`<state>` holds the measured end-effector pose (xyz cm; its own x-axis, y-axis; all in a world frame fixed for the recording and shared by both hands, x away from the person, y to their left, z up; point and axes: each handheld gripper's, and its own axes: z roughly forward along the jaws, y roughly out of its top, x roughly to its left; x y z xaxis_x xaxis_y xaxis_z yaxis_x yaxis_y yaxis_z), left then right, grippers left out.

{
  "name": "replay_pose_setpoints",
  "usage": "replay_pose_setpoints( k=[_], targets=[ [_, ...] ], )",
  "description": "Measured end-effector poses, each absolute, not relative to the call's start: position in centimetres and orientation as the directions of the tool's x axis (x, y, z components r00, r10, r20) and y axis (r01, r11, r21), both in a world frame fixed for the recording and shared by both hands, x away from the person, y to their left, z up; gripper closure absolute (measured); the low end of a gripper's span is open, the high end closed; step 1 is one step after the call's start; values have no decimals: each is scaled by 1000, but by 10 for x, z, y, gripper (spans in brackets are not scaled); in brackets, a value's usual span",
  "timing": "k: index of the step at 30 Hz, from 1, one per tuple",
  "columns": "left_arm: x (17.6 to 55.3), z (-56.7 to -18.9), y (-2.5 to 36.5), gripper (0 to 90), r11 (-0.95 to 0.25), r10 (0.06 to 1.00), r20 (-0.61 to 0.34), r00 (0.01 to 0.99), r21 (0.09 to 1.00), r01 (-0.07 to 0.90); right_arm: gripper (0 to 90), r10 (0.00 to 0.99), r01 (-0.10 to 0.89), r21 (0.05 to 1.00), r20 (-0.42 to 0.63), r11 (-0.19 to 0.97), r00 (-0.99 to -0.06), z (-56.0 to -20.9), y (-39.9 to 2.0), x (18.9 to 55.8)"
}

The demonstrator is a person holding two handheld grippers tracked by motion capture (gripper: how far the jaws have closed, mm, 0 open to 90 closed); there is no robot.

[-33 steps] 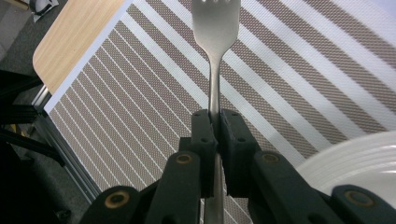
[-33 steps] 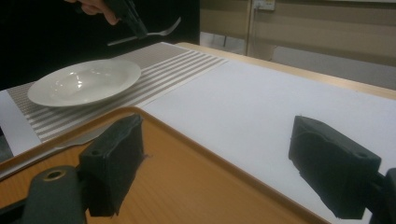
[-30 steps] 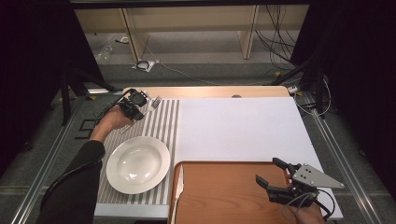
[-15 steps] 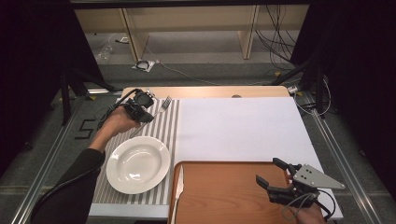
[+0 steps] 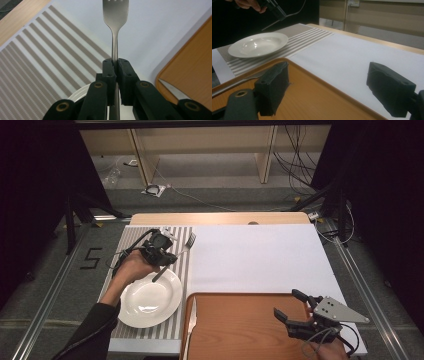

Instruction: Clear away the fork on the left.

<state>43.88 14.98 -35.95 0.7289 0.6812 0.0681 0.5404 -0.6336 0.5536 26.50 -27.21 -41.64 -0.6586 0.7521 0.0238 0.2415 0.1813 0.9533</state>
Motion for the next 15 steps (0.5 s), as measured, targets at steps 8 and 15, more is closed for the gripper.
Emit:
replay_pose_setpoints(
  k=[8, 15],
  targets=[
    [419, -367, 137, 841, -624, 651, 16, 758, 580, 523, 189, 753, 247, 952, 25, 183, -657, -417, -272, 265],
    [408, -375, 130, 840, -626, 637, -23, 770, 568, 534, 189, 752, 242, 953, 24, 181, -659, -416, -272, 265]
  ],
)
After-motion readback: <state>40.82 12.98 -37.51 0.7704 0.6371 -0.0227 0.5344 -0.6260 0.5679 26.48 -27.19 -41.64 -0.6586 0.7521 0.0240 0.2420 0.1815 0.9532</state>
